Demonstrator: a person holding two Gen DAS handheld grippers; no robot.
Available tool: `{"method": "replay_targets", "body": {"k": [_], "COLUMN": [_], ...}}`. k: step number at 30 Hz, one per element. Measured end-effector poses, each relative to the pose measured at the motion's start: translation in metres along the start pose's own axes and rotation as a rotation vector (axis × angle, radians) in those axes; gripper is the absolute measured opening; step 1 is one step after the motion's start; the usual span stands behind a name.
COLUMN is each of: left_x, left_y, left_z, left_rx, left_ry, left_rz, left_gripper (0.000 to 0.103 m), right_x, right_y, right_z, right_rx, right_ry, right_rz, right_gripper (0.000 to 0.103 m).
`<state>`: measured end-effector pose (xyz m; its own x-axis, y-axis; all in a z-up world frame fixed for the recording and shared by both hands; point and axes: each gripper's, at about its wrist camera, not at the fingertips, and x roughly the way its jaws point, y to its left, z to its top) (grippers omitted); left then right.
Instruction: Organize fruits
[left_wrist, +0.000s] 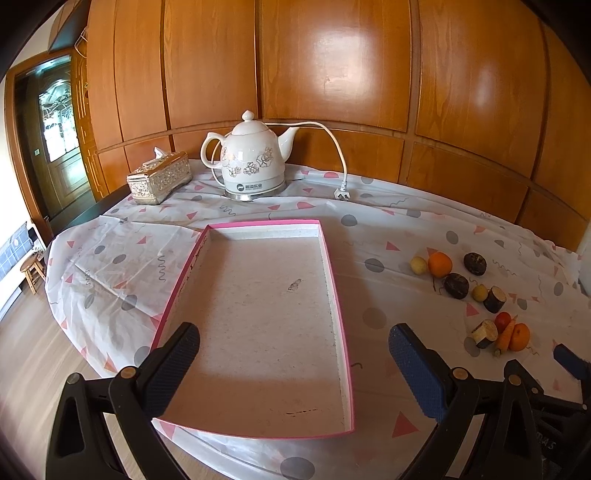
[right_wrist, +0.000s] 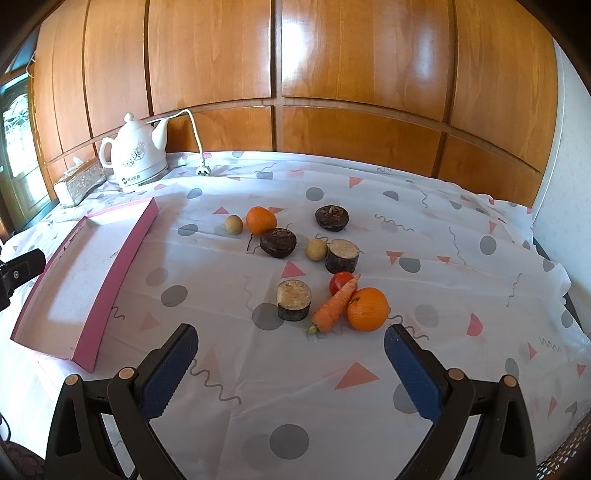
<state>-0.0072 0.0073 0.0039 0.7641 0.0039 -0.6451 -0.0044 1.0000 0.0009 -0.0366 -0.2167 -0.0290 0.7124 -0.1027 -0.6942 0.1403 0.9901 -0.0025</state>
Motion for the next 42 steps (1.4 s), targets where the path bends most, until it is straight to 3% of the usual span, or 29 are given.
{"method": "replay_targets", "body": {"k": [42], "left_x": [-0.0009], "left_y": [-0.0029], "left_z": [0.0004], "left_rx": [-0.004], "left_ry": [0.008], "left_rz": [-0.021], "left_gripper": [0.103], "right_x": [-0.0024], "right_y": [0.0013], "right_z": [0.0006], "right_rx": [-0.003], "right_ry": [-0.011], "right_rz": [-0.004], "right_gripper": [0.103]}}
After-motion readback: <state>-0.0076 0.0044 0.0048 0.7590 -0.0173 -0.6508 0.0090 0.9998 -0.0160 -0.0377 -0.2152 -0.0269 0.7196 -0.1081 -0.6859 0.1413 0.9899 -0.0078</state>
